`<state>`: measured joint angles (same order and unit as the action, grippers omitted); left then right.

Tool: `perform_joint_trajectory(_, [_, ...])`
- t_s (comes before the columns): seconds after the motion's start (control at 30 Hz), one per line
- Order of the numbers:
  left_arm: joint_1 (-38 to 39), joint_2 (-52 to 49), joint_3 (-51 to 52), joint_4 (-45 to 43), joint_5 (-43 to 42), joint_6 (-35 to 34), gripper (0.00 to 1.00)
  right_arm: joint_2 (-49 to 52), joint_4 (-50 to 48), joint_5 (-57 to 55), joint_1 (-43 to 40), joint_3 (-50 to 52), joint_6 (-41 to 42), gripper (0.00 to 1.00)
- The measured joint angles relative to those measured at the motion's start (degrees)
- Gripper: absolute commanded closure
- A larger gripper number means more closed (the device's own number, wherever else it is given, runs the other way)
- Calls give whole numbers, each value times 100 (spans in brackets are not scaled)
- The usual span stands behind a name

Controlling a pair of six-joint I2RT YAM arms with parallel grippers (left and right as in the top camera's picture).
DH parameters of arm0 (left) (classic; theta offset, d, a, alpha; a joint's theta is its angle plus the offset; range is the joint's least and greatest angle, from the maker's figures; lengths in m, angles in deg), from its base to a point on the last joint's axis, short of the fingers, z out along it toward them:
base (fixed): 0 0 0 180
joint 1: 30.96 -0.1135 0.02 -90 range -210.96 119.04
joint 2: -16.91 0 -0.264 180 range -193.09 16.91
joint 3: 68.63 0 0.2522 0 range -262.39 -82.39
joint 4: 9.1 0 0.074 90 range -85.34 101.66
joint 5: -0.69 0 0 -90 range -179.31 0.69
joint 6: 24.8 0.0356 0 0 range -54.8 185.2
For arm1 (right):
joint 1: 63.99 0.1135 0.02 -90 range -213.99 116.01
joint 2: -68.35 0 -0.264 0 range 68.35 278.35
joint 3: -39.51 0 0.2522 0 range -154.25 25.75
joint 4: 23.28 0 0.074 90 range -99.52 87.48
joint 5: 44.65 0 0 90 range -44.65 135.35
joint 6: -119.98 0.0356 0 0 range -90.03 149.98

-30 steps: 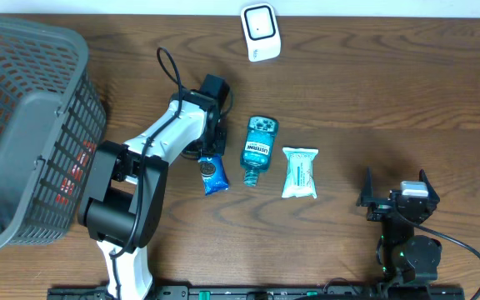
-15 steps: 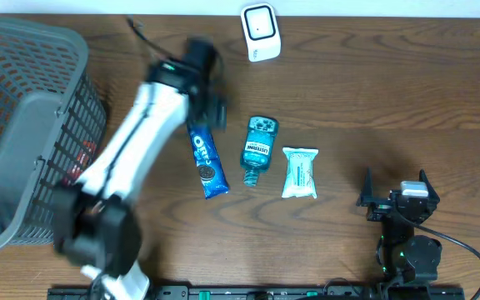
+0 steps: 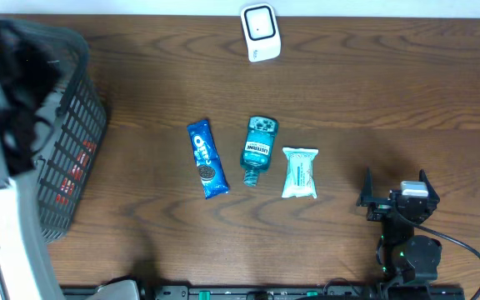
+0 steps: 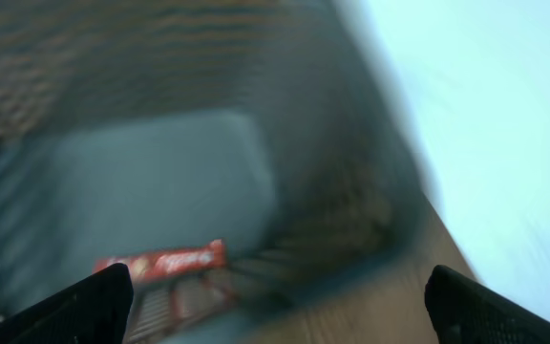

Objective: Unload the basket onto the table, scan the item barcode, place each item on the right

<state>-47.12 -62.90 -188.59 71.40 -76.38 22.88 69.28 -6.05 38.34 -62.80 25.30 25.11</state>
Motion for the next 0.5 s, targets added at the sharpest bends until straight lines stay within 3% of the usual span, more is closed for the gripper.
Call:
perform_joint_trajectory(0.23, [-1220, -955, 111, 686, -511, -2612, 2, 0, 0, -2, 0, 0, 0, 1])
perform_joint_trajectory(0.5, [-1473, -2262, 157, 1196, -1888, -5554, 2, 0, 0, -2, 0, 0, 0, 1])
